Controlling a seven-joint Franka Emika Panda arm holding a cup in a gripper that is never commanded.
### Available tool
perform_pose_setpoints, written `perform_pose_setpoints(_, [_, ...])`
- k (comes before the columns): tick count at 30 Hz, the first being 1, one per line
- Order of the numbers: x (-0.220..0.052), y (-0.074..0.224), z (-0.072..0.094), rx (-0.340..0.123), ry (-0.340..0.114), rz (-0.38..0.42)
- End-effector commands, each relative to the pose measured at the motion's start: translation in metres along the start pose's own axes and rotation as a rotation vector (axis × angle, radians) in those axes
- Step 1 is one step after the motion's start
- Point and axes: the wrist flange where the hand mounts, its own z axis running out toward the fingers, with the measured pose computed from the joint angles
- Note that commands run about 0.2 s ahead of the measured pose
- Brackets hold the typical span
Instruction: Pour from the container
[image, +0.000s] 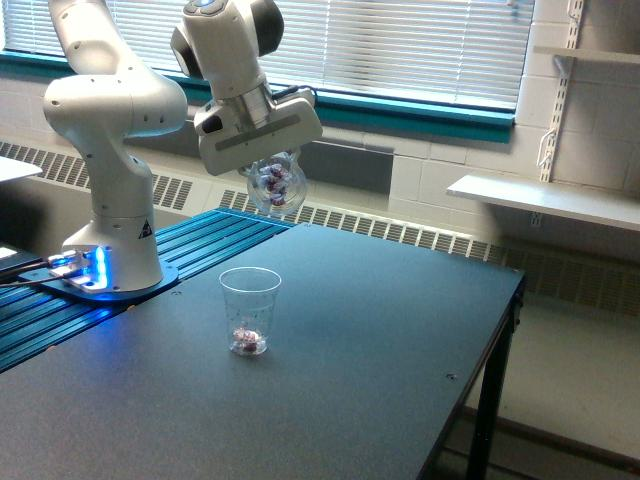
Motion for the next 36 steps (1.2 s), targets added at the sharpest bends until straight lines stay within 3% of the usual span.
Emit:
perform_pose_setpoints(1, [0.004, 0.012, 0.011, -0.027, -0.029, -0.018])
perform_pose_setpoints(12, [0.008, 0.014, 0.01, -0.023, -0.089, 0.031])
perform_pose_setpoints(24, [0.04, 0.013, -0.013, 0.02, -0.053, 0.091])
perform_pose_setpoints(36, [0.041, 0.016, -0.017, 0.028, -0.086, 0.111])
